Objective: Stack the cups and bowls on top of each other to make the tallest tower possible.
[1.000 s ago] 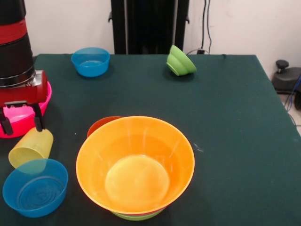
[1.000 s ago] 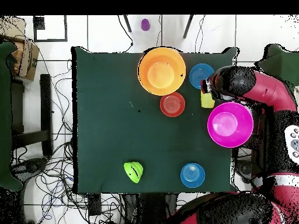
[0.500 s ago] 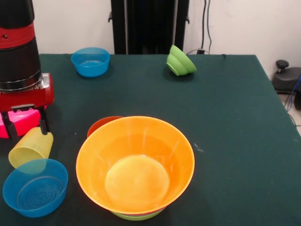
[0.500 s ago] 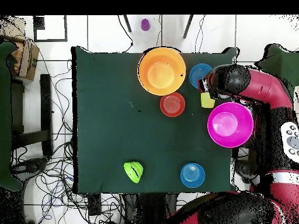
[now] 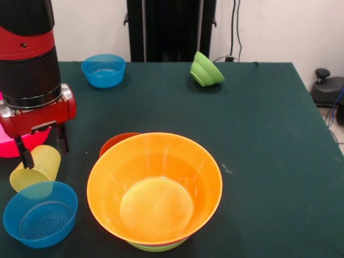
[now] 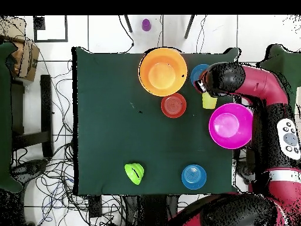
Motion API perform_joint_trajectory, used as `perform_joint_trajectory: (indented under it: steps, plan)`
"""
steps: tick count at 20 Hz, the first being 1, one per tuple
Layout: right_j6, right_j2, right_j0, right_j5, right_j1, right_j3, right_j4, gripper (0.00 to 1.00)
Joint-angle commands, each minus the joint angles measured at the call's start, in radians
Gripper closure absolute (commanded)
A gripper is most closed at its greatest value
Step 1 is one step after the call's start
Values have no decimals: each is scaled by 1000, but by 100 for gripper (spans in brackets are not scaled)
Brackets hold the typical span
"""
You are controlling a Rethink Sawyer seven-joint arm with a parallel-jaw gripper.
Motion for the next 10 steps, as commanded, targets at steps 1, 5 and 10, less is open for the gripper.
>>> perform_joint_trajectory:
  steps: [1, 5, 10]
  plan:
    - [-457, 91, 14, 128, 54, -17, -89, 0]
    - [-475, 90, 12, 131, 60, -30, -83, 0]
    - [-448, 78, 24, 139, 70, -50, -71, 0]
